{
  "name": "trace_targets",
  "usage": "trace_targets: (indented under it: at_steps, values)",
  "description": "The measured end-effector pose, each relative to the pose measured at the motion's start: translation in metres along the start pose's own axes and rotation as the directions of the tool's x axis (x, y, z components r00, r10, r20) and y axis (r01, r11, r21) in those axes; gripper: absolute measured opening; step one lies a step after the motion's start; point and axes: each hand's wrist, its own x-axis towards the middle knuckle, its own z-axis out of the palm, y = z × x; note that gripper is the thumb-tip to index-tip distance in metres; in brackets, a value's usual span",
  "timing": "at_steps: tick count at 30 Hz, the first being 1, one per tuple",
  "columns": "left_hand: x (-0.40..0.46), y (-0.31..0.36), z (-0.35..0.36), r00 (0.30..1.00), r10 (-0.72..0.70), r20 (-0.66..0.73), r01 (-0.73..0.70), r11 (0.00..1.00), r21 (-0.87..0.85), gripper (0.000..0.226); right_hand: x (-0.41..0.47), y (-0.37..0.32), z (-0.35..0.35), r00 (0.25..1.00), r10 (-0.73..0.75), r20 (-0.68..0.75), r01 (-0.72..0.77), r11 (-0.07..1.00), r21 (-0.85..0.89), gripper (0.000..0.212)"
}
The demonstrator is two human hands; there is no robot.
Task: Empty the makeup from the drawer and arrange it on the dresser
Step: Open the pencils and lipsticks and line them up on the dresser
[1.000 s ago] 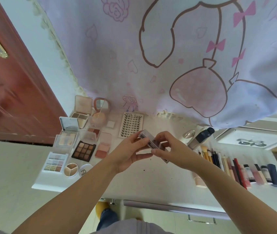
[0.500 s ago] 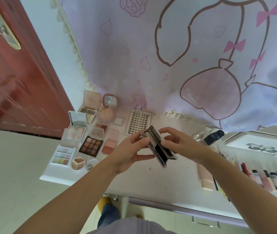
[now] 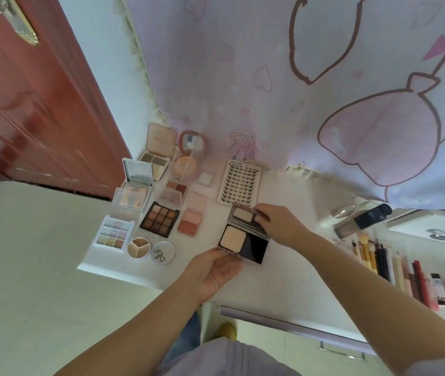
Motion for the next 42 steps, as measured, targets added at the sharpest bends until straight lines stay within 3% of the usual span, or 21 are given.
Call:
trace_targets:
  at_steps: [5, 10, 15, 20, 24, 28, 31, 36, 39, 42]
  values:
    - [0.007, 0.02, -0.007, 0.993, 0.03, -0.111, -0.044, 0.99, -0.136, 0.012, 0.03, -0.016, 0.021, 0.999, -0.031, -0.033, 0.029, 0.999, -0.046, 0.024]
    - [0.011, 0.035, -0.009, 0.984, 0.038, -0.172, -0.061, 0.99, -0.131, 0.012, 0.05, -0.027, 0.031, 0.999, -0.043, -0.024, 0.042, 0.998, -0.05, 0.024]
    - [0.01, 0.046, -0.009, 0.982, 0.017, -0.188, -0.026, 0.999, -0.041, 0.01, 0.051, -0.027, 0.032, 0.999, -0.03, -0.041, 0.028, 0.999, -0.035, 0.02]
    - [0.008, 0.044, 0.01, 0.985, -0.106, -0.135, 0.125, 0.981, 0.146, 0.008, 0.026, -0.013, 0.01, 0.973, 0.016, -0.229, 0.012, 0.993, 0.122, 0.029]
    - [0.014, 0.022, 0.05, 0.98, -0.198, -0.023, 0.196, 0.935, 0.296, 0.016, -0.022, 0.037, -0.012, 0.916, 0.227, -0.331, -0.188, 0.971, 0.148, 0.021]
    - [0.024, -0.017, 0.098, 0.969, -0.243, 0.035, 0.189, 0.829, 0.527, 0.02, -0.086, 0.101, -0.015, 0.812, 0.524, -0.256, -0.549, 0.835, -0.035, 0.034]
    - [0.037, -0.055, 0.125, 0.971, -0.239, 0.032, 0.165, 0.754, 0.636, 0.02, -0.119, 0.126, -0.005, 0.776, 0.6, -0.197, -0.627, 0.767, -0.138, 0.044]
    - [0.059, -0.115, 0.148, 0.981, -0.195, -0.001, 0.154, 0.771, 0.618, 0.033, -0.126, 0.134, 0.007, 0.82, 0.532, -0.212, -0.568, 0.799, -0.195, 0.041]
    - [0.06, -0.132, 0.149, 0.984, -0.174, 0.036, 0.115, 0.777, 0.619, 0.031, -0.131, 0.132, 0.017, 0.897, 0.393, -0.201, -0.441, 0.831, -0.34, 0.034]
    - [0.053, -0.134, 0.145, 0.988, -0.146, 0.059, 0.077, 0.774, 0.629, 0.029, -0.144, 0.134, 0.026, 0.929, 0.302, -0.215, -0.364, 0.856, -0.368, 0.038]
